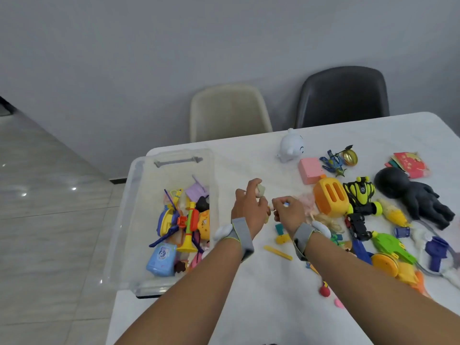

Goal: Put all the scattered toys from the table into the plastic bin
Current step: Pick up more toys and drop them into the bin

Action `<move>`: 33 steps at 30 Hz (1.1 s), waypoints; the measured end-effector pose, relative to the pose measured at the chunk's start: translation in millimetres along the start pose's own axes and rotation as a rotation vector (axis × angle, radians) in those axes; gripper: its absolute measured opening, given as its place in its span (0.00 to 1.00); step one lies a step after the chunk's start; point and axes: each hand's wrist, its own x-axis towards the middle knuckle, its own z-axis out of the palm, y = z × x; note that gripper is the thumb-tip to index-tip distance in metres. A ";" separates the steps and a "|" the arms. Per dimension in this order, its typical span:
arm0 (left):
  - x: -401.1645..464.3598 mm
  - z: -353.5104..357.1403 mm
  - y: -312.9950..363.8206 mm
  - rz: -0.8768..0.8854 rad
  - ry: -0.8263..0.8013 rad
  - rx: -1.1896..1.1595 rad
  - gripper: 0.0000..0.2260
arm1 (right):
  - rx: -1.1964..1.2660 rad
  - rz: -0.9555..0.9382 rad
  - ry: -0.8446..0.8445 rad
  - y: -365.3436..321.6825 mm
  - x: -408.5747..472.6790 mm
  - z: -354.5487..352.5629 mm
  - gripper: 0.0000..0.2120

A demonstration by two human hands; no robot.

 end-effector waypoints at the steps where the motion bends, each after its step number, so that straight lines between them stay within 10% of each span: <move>1: 4.0 -4.6 6.2 0.025 0.016 -0.011 0.18 | 0.005 -0.024 0.010 -7.8 1.5 -1.2 0.05; 14: 1.8 -140.6 -92.4 0.022 0.175 0.018 0.19 | -0.279 -0.301 -0.229 -74.2 -69.1 118.8 0.05; 33: -26.5 -130.7 -215.6 0.238 -0.591 0.457 0.13 | -1.619 -0.738 -0.828 -6.1 -114.7 188.5 0.16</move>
